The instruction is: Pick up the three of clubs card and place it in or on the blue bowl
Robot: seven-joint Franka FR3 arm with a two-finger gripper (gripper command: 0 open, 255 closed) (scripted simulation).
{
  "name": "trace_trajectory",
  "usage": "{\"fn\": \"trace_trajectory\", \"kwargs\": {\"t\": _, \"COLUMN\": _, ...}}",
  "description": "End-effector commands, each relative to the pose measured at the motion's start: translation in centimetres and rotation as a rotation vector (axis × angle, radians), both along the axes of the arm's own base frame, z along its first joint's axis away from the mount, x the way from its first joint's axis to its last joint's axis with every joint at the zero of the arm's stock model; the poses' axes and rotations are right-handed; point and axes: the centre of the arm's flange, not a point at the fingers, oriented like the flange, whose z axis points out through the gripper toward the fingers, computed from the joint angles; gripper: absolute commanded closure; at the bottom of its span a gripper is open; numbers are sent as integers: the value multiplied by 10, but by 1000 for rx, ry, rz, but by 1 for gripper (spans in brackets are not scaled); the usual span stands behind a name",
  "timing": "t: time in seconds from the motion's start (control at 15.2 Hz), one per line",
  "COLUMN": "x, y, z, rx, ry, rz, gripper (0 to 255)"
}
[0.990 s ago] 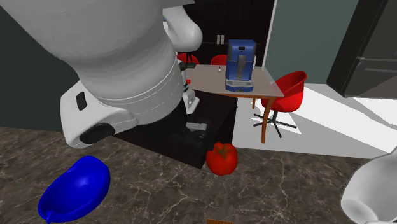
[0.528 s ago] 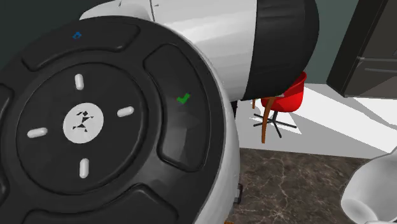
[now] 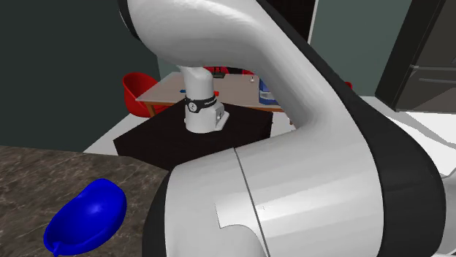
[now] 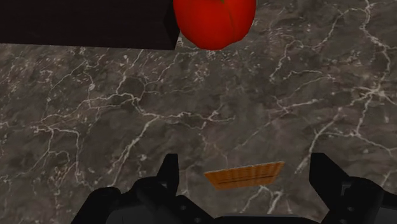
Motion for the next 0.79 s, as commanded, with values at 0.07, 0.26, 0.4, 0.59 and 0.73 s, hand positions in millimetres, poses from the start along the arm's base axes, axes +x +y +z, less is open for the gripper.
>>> {"fn": "trace_trajectory", "kwargs": {"t": 0.07, "x": -6, "y": 0, "z": -16, "rx": -4, "ry": 4, "rz": 0, "gripper": 0}}
{"fn": "trace_trajectory", "kwargs": {"t": 0.26, "x": -16, "y": -3, "z": -28, "rx": -4, "ry": 4, "rz": 0, "gripper": 0}}
{"fn": "trace_trajectory", "kwargs": {"t": 0.4, "x": -21, "y": -5, "z": -34, "rx": -4, "ry": 4, "rz": 0, "gripper": 0}}
{"fn": "trace_trajectory", "kwargs": {"t": 0.59, "x": -21, "y": -5, "z": -34, "rx": -4, "ry": 4, "rz": 0, "gripper": 0}}
{"fn": "trace_trajectory", "kwargs": {"t": 0.73, "x": -21, "y": -5, "z": -34, "rx": -4, "ry": 4, "rz": 0, "gripper": 0}}
